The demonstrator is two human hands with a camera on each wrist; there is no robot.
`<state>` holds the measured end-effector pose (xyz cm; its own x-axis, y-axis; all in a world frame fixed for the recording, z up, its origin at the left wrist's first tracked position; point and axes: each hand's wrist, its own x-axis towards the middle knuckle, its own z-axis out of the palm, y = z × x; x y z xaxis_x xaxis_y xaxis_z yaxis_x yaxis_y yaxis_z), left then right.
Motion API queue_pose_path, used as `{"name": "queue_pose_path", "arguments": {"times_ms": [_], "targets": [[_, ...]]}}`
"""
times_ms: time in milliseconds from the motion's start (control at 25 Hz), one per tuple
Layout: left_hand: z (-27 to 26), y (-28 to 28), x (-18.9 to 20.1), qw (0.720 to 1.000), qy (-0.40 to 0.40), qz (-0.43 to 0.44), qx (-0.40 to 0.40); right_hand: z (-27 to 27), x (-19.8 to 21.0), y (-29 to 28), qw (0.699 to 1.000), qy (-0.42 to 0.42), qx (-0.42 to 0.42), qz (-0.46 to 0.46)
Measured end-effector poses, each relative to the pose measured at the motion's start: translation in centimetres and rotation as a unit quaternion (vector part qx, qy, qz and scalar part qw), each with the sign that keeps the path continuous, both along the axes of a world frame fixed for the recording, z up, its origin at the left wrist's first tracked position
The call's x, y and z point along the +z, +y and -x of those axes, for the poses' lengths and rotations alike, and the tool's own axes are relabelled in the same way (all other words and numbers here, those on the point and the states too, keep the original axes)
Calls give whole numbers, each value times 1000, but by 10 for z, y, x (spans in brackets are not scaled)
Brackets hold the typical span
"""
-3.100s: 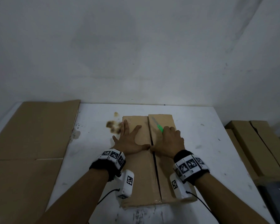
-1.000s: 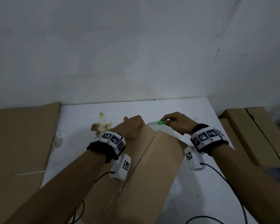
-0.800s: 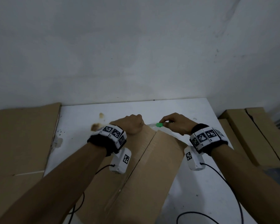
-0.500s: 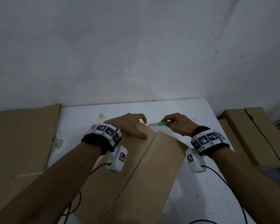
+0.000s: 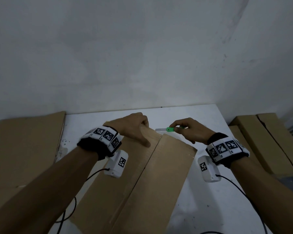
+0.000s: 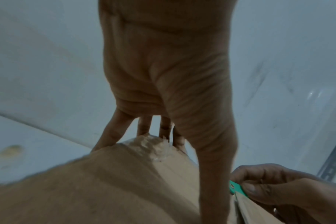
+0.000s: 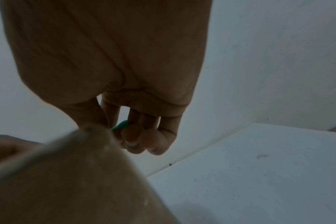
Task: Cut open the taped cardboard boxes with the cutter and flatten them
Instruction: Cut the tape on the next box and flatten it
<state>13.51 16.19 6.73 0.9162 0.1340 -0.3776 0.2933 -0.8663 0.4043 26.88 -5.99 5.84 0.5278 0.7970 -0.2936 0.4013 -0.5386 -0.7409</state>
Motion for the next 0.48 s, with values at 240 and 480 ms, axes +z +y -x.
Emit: {"name": "queue_pose_path", "arguments": {"times_ms": [240, 480], "targets": [[-3, -5, 14, 999, 37, -30, -2, -1, 22, 12, 998, -35, 47, 1], [-2, 1, 24, 999, 41, 4, 12, -2, 36, 17, 993, -65, 95, 29]]}}
